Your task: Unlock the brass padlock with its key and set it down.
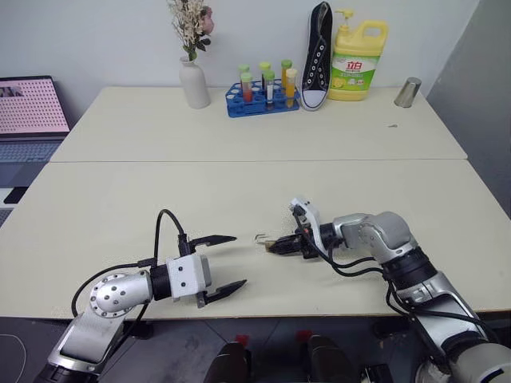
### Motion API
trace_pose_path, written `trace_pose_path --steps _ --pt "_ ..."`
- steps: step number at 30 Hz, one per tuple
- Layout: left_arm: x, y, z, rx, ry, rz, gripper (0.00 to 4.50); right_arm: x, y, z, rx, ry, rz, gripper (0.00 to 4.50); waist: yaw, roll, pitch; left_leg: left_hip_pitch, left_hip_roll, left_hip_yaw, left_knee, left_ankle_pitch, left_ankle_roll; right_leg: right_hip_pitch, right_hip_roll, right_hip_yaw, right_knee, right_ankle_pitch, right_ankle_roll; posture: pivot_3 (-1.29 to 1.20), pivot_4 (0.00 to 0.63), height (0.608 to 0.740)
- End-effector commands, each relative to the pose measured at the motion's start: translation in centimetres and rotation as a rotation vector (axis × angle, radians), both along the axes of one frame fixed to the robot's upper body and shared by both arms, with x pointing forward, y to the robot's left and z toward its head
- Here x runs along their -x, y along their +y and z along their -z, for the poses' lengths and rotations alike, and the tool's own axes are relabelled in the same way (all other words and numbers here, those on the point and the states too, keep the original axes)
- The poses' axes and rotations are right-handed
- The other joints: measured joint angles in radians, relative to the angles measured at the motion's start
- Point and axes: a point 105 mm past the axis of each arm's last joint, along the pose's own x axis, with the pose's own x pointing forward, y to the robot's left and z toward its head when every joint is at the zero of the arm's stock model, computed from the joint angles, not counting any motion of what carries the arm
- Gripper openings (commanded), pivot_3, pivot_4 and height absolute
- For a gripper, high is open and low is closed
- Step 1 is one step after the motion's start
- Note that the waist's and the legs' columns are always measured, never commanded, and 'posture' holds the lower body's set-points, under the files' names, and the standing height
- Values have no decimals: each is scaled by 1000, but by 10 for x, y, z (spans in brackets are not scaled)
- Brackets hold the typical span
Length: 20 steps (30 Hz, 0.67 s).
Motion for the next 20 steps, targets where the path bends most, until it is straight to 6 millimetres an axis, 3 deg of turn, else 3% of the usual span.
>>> trace_pose_path --steps 1,3,4,7,12,15,20 --pt "-5 3 -13 84 38 -69 4500 -6 -9 -16 -21 -54 -3 837 1 0 0 0 0 0 0 0 0 0 0 0 0 0 0 0 150 740" --pt "-13 9 -10 130 133 -148 4500 -5 -26 -17 48 -152 -25 1352 3 1 1 0 0 0 0 0 0 0 0 0 0 0 0 0 150 740" --pt "-14 11 -6 107 168 -159 4500 -3 -32 -17 87 -215 -48 1816 4 2 2 -1 0 -2 1 0 0 0 -1 -1 0 0 0 0 150 740" --pt "-14 13 -3 66 211 -169 4500 1 -38 -18 129 -292 -84 2904 0 3 2 -2 -1 -1 1 0 0 0 -1 -2 0 0 0 0 150 740" --pt "-25 15 -8 -30 175 -156 4500 19 -62 -44 199 -606 -142 4488 1 4 2 -2 1 -3 1 0 0 0 1 -4 0 0 0 0 150 740" --pt "-25 12 -18 25 183 -123 4500 34 -70 -60 176 -679 -170 4488 -1 3 3 -3 0 -2 1 0 0 0 0 -3 0 0 0 0 150 740" --pt "-28 15 -21 38 196 -130 4500 51 -77 -63 180 -692 -182 4488 0 3 3 -3 0 -3 1 0 0 0 0 -4 -1 0 0 0 150 740"
